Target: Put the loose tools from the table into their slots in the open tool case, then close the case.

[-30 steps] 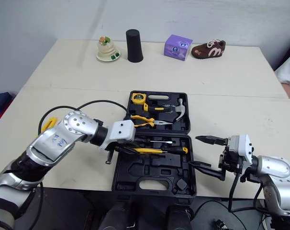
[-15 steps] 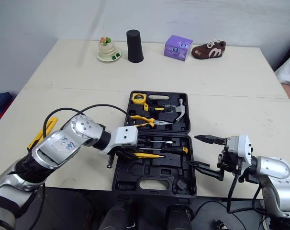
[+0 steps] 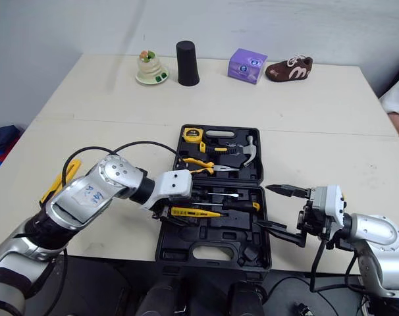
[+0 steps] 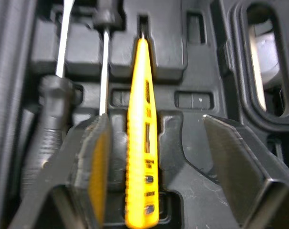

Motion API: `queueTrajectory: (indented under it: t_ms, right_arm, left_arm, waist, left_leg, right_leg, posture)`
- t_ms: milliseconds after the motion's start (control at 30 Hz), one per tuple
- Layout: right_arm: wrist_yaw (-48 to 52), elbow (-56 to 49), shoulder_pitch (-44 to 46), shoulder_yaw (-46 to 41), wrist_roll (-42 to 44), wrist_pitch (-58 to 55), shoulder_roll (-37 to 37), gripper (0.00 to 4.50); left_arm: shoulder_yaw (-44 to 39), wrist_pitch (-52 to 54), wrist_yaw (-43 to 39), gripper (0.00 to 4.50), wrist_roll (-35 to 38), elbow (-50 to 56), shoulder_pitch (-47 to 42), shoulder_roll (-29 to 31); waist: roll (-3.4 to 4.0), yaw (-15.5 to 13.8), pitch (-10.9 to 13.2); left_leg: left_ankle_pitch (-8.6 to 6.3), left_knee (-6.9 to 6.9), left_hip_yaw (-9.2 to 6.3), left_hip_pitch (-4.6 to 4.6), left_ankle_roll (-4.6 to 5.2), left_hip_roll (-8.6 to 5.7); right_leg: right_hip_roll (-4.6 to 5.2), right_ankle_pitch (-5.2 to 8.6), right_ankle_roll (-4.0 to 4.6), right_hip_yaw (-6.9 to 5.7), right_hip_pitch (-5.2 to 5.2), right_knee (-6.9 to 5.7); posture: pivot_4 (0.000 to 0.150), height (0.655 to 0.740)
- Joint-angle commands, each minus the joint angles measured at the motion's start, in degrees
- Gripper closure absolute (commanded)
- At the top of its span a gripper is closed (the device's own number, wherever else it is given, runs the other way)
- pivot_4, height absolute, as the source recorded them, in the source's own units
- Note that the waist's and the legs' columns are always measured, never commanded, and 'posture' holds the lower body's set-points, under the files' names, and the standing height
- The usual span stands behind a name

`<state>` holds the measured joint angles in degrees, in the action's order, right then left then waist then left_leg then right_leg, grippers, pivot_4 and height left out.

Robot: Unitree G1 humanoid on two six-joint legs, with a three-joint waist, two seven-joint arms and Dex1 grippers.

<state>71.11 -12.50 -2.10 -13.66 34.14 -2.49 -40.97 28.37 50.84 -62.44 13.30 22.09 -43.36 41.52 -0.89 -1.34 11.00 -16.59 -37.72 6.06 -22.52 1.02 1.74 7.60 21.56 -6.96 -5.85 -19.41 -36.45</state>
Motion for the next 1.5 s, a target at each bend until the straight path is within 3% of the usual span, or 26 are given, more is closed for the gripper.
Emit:
queueTrajectory:
  t_ms: [33,133,267,367,533,933,1233,1500]
  right_arm:
    - [-1.17,-3.47,-0.13,0.06,0.95,-0.52,0.33,0.0]
    - [-1.64,-4.12,-0.21,0.16,1.02,-1.0,0.27,0.0]
    - [-2.29,-4.65,0.16,0.19,1.13,-1.87,0.16,0.0]
    - [-2.61,-4.74,0.36,0.27,1.11,-2.13,0.16,0.0]
    - [-3.1,-4.42,1.18,0.63,0.96,-2.45,0.17,0.0]
    - [-3.77,-3.99,1.9,0.99,0.87,-2.22,0.32,0.0]
    - [-3.94,-3.73,2.7,1.64,0.74,-2.21,0.28,0.0]
    - [-3.69,-3.44,2.37,1.56,0.48,-1.84,0.43,0.0]
  left_arm:
    - [-2.64,-1.53,-0.95,1.48,0.97,2.95,-0.91,0.99]
    - [-4.23,-3.41,-0.05,1.48,0.95,2.25,-0.29,0.49]
    - [-10.51,-17.73,0.9,1.48,1.79,-1.51,4.06,-2.48]
    - [-14.35,-23.75,-0.01,2.27,4.58,-3.67,7.59,-5.04]
    - [-18.93,-29.47,1.21,4.48,7.97,-9.09,15.93,-10.25]
    - [-13.33,-33.24,3.09,4.48,2.29,-12.73,21.54,-12.68]
    - [-10.8,-33.17,2.08,4.48,-1.15,-15.26,21.46,-11.56]
    - [-10.05,-28.48,7.04,4.48,-3.42,-18.89,19.9,-13.28]
  waist:
    - [0.0,0.01,0.0]
    - [0.0,0.02,0.0]
    - [0.0,0.03,0.0]
    - [0.0,0.01,0.0]
    - [0.01,0.08,-0.01]
    - [0.02,0.09,-0.01]
    - [0.02,0.08,-0.01]
    - [0.04,0.08,-0.03]
  left_leg:
    - [0.0,0.0,-0.01,-0.01,0.0,0.0]
    - [0.0,0.0,-0.01,0.0,0.0,0.0]
    - [0.0,-0.01,-0.01,-0.01,0.0,0.0]
    - [0.0,-0.04,-0.01,-0.01,0.01,-0.01]
    - [-0.01,-0.08,-0.04,0.01,0.02,0.0]
    - [-0.04,-0.11,-0.05,-0.01,0.07,-0.03]
    - [-0.04,-0.11,-0.04,0.01,0.07,-0.02]
    - [-0.04,-0.11,-0.04,0.14,0.07,-0.01]
  right_leg:
    - [0.0,0.0,0.0,-0.01,0.0,0.0]
    - [-0.02,0.0,0.0,-0.02,0.0,0.0]
    - [0.01,0.0,0.0,-0.02,-0.01,-0.01]
    - [0.03,0.0,0.0,-0.05,0.0,-0.02]
    - [0.03,0.0,0.0,-0.09,0.03,-0.05]
    - [0.07,0.0,0.0,-0.1,0.04,-0.05]
    - [0.06,0.0,0.0,-0.11,0.04,-0.06]
    - [0.07,0.0,0.0,-0.1,0.18,-0.06]
  posture:
    - [0.15,0.74]
    - [0.15,0.74]
    - [0.15,0.74]
    - [0.15,0.74]
    - [0.15,0.74]
    - [0.15,0.74]
    - [0.15,0.74]
    - [0.15,0.74]
